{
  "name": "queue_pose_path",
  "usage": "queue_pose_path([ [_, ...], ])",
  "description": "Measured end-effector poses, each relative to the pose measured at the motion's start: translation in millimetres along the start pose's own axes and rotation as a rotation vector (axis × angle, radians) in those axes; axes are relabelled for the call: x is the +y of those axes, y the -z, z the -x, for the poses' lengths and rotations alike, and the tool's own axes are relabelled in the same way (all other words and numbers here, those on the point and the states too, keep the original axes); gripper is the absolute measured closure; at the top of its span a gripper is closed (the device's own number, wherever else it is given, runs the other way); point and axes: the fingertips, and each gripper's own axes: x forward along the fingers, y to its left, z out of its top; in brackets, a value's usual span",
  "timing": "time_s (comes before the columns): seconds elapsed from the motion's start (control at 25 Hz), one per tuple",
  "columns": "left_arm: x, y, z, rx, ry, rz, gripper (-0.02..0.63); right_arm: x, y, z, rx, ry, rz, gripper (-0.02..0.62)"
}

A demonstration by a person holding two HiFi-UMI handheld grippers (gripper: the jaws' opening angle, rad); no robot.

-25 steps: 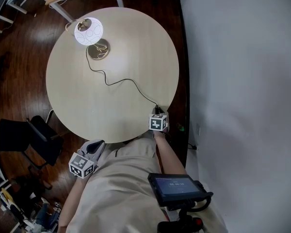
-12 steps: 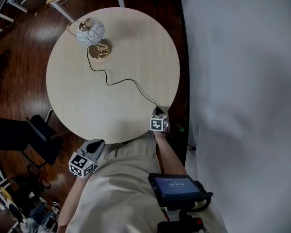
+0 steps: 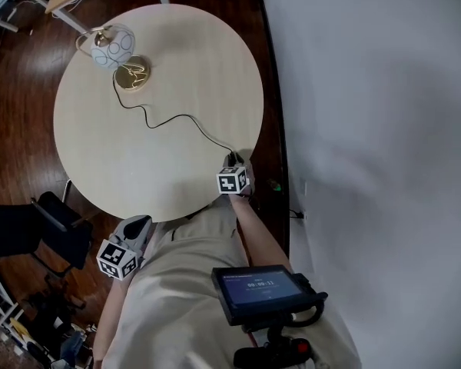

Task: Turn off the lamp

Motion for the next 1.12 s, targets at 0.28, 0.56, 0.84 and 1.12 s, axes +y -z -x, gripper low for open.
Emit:
queue_pose_path([
  [0.28, 0, -1, 5, -0.014, 0.032, -0.031, 0.603, -6, -22, 19, -0.046, 0.033, -0.002, 0.477],
  [0.56, 10, 1, 18, -0.056, 0.053, -0.049, 0.603, 1, -32, 47, -0.086, 0.074, -0.025, 0.477],
  [0.84, 30, 3, 39, -0.122, 0.052, -0.051, 0.603, 32, -33, 84, -0.116, 0.078, 0.003, 0.477],
  [1.12, 53, 13, 69, -0.225, 0.029, -0.026, 0.603, 67, -36, 121, -0.154, 0.084, 0.07, 0.477],
])
